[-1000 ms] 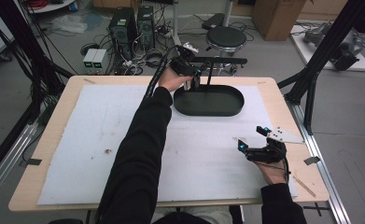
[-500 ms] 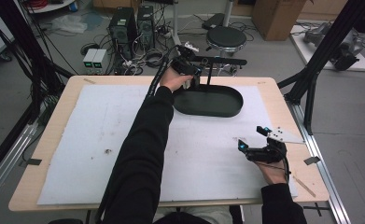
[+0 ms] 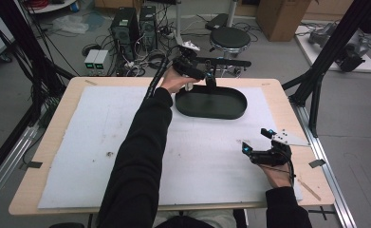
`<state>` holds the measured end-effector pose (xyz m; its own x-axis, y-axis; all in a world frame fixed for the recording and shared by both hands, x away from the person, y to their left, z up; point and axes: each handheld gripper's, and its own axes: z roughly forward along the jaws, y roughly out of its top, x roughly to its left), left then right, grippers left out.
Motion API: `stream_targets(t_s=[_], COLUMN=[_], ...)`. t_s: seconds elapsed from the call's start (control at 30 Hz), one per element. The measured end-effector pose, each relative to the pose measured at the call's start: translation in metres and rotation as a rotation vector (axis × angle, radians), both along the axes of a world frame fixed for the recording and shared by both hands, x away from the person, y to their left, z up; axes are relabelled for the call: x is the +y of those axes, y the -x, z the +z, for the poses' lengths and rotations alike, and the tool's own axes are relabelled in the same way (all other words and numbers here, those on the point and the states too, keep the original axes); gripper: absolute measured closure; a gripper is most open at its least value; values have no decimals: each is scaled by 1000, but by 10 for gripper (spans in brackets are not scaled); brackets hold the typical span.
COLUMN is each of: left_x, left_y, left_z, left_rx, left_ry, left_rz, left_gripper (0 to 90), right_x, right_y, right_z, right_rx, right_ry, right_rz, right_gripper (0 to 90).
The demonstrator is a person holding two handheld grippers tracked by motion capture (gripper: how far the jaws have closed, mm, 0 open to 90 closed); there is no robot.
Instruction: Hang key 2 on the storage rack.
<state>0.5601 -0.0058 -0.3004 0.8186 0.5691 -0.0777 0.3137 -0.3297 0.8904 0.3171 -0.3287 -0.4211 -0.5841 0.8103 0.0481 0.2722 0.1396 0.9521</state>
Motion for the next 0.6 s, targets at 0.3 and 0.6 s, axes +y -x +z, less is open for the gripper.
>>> stream_targets(t_s=[0.3,0.6], left_x=[11,18], left_y=[11,23], left_z=[-1,2], left_rx=[19,14], left_ry=[19,17], left_rz=[-52,-70], left_gripper=[26,17], right_x=[1,2], right_y=[0,-1], right_z=[0,0], right_rx=[0,-1], right_ry=[2,5], right_rz=[2,4], right_gripper=[8,8])
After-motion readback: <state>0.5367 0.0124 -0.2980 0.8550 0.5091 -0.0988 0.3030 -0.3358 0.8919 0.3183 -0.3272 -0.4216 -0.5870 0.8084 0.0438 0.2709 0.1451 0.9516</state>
